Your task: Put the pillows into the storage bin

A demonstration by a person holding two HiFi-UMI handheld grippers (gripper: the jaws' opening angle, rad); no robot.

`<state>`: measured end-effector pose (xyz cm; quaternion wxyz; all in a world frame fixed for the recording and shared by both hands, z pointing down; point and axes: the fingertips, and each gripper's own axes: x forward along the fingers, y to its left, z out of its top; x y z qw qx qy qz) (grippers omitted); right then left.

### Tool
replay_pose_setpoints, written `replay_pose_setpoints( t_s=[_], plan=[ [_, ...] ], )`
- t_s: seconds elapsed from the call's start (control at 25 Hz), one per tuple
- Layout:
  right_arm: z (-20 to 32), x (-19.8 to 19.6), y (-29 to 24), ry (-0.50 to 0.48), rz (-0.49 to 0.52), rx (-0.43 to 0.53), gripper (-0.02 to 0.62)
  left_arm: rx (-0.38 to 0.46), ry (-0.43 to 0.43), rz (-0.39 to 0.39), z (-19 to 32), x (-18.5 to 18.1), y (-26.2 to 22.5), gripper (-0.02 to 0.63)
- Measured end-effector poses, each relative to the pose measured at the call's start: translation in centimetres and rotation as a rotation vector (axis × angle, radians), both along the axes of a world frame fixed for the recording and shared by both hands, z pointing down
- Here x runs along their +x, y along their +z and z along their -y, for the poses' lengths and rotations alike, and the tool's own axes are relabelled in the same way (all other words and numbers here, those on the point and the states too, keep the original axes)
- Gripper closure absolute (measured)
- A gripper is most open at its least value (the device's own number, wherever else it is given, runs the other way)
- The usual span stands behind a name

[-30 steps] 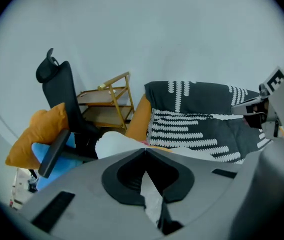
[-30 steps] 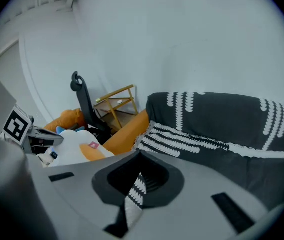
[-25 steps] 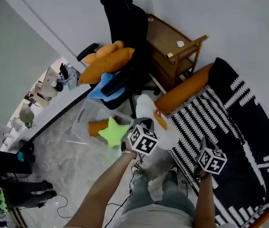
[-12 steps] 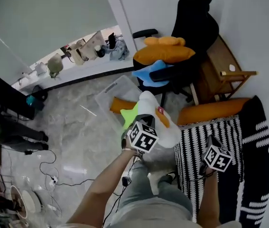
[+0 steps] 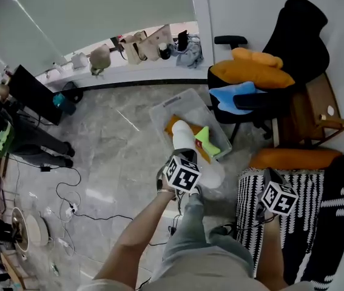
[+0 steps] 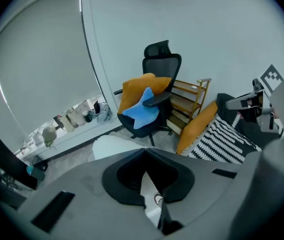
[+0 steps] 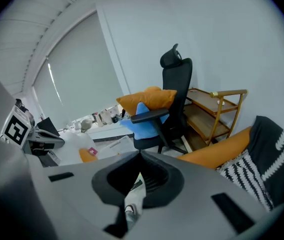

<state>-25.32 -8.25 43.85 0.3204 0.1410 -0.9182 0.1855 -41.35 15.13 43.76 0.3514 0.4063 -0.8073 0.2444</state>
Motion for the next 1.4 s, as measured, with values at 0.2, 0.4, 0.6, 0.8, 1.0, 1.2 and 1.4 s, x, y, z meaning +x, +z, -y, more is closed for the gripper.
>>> replay_pose_setpoints(
  t_s=[0.2,0.4,0.6,0.8,1.0,1.2,1.4],
  plan=[
    [-1.0,-3.7,1.0,-0.004,-0.031,-0.023,0.594,0.020,-0.091,-0.067,-2.7,-4.2,2.0,0.594],
    [-2.8,-8.8,3.0,-0.018,-0.059,-0.063,0.594,0.053,-0.183,-0.108,-4.1,-10.3,4.6,0.594],
    [-4.6,-14.1,6.0,-0.042,-0.103,-0.084,0.594,0.092,-0.300,-0.169,-5.0,-17.0,8.4,0.594],
    [-5.4,-19.1,9.3,-0.016,-0.144,-0.105,0.594,0.108,-0.359,-0.228,-5.5,-22.7,12.3,0.594],
    [-5.6,-23.8,12.8,-0.042,-0.191,-0.114,0.594,0.107,-0.386,-0.261,-4.5,-28.7,16.5,0.594],
    [-6.2,-25.9,14.8,-0.075,-0.240,-0.116,0.594,0.139,-0.414,-0.275,-3.9,-33.6,18.7,0.594],
    [-6.4,-25.6,15.6,-0.067,-0.279,-0.117,0.594,0.221,-0.409,-0.295,-3.0,-35.2,19.3,0.592]
  ],
)
